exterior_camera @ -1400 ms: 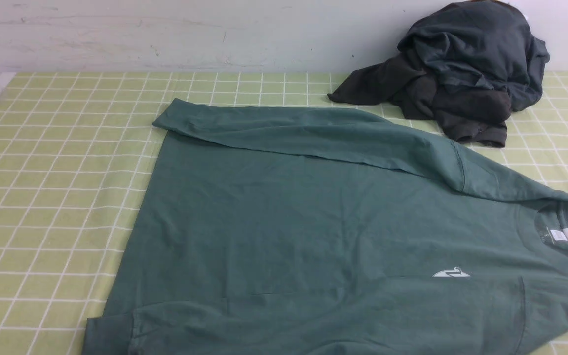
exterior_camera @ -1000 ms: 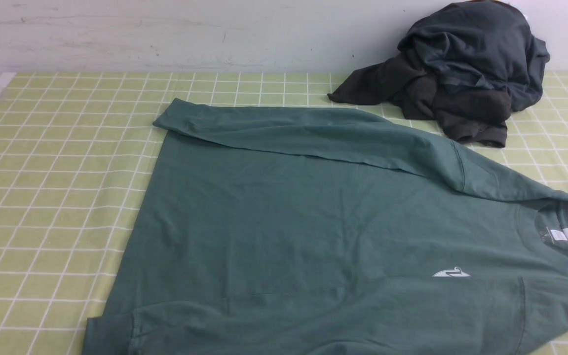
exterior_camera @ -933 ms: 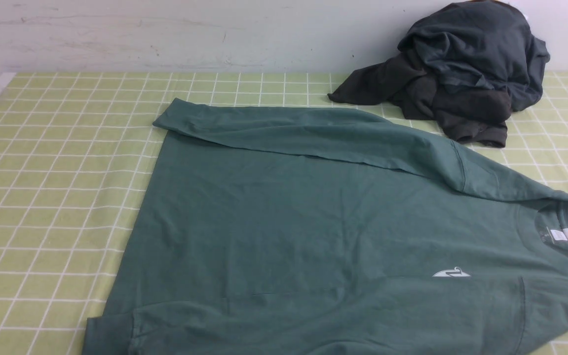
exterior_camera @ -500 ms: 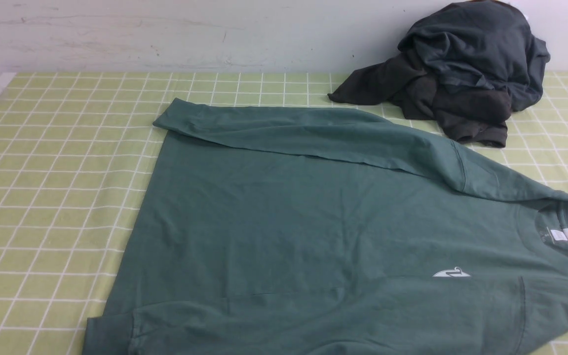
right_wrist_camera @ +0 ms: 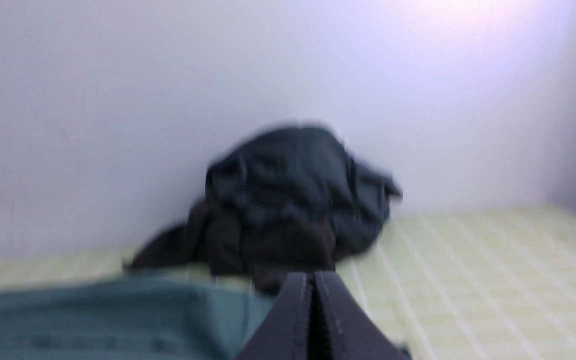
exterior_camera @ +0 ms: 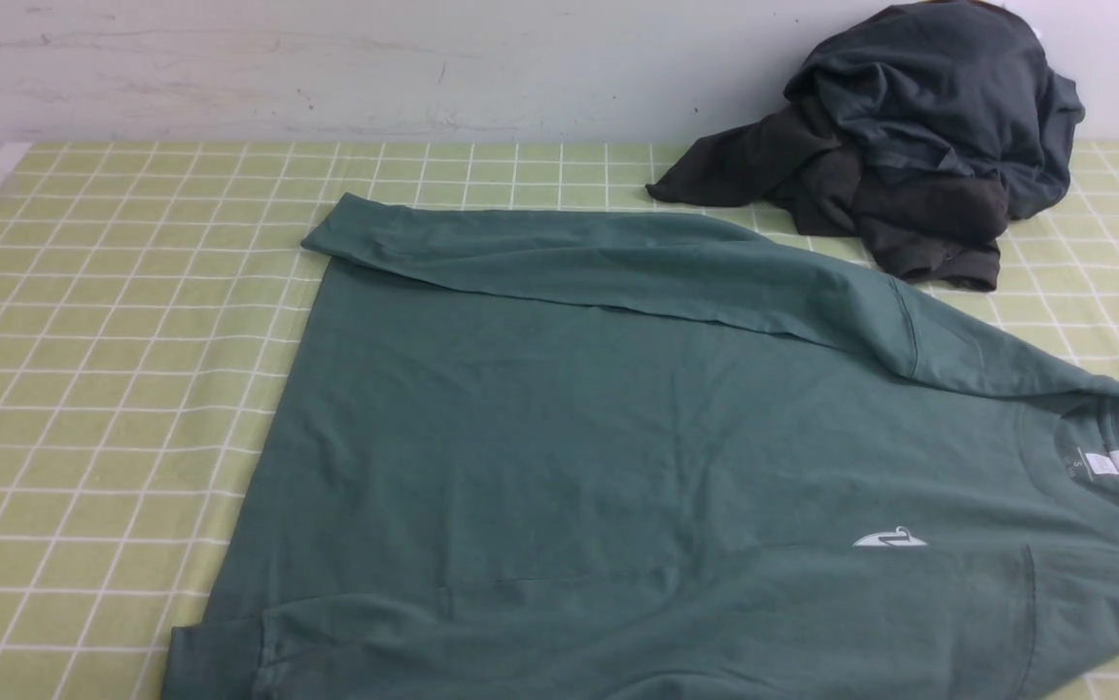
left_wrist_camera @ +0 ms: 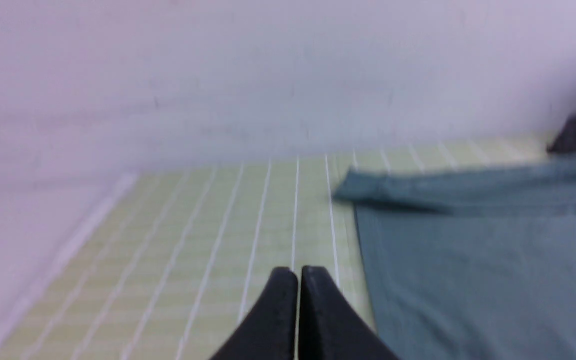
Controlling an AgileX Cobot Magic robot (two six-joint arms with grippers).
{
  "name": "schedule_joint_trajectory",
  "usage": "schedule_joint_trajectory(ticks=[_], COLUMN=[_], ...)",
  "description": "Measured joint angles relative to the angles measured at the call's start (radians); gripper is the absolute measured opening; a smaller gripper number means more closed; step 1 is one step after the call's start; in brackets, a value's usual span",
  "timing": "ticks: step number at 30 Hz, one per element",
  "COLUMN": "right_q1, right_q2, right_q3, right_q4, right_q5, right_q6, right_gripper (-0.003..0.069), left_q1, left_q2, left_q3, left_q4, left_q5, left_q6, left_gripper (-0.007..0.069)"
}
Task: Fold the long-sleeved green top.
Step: Use the left arm to clamp the cuff closest to it
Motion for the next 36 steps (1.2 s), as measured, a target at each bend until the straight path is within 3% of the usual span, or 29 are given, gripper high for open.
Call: schedule_joint_trajectory(ticks=[1,5,8,10,13,16,17,19,22,25,30,33,36], right_q1=[0.0,0.0,0.0,0.0,0.0,0.0,0.0,0.0,0.0,0.001,0.072,0.16,0.242], right_q2=[0.0,0.0,0.0,0.0,0.0,0.0,0.0,0.014,0.089,0.211,0.387,0.494,0.623], right_q3=[0.0,0.0,0.0,0.0,-0.021,-0.098,-0.181,-0.268,-0.362,-0.426,-0.464,-0.465,-0.465], right_q4=[0.0,0.007,0.008,0.006,-0.044,-0.14,-0.238,-0.359,-0.492,-0.539,-0.415,-0.236,-0.074], right_q5=[0.0,-0.301,-0.423,-0.497,-0.507,-0.416,-0.305,-0.155,0.078,0.303,0.621,0.764,0.85], right_q6=[0.0,0.087,0.162,0.233,0.272,0.271,0.27,0.27,0.266,0.266,0.212,0.069,-0.128], right_gripper=[-0.001,-0.001,-0.001,-0.001,-0.001,-0.001,-0.001,-0.001,-0.001,-0.001,-0.001,-0.001,-0.001], left_q1=[0.0,0.0,0.0,0.0,0.0,0.0,0.0,0.0,0.0,-0.021,-0.13,-0.196,-0.209], left_q2=[0.0,0.0,0.0,0.0,0.01,0.064,0.137,0.239,0.402,0.556,0.796,0.953,1.098], left_q3=[0.0,0.0,0.0,-0.005,-0.116,-0.279,-0.423,-0.558,-0.67,-0.698,-0.698,-0.698,-0.698], left_q4=[0.0,0.0,0.0,0.001,0.035,0.095,0.166,0.221,0.268,0.261,0.135,0.058,0.003], left_q5=[-0.012,-0.261,-0.406,-0.53,-0.467,-0.299,-0.133,0.006,0.163,0.325,0.611,0.735,0.761], left_q6=[0.0,-0.024,-0.119,-0.26,-0.396,-0.437,-0.449,-0.454,-0.454,-0.444,-0.316,-0.216,-0.182], left_gripper=[-0.0003,-0.0003,-0.0003,-0.0003,-0.0003,-0.0003,-0.0003,-0.0003,-0.0003,-0.0003,-0.0003,0.0001,0.0049])
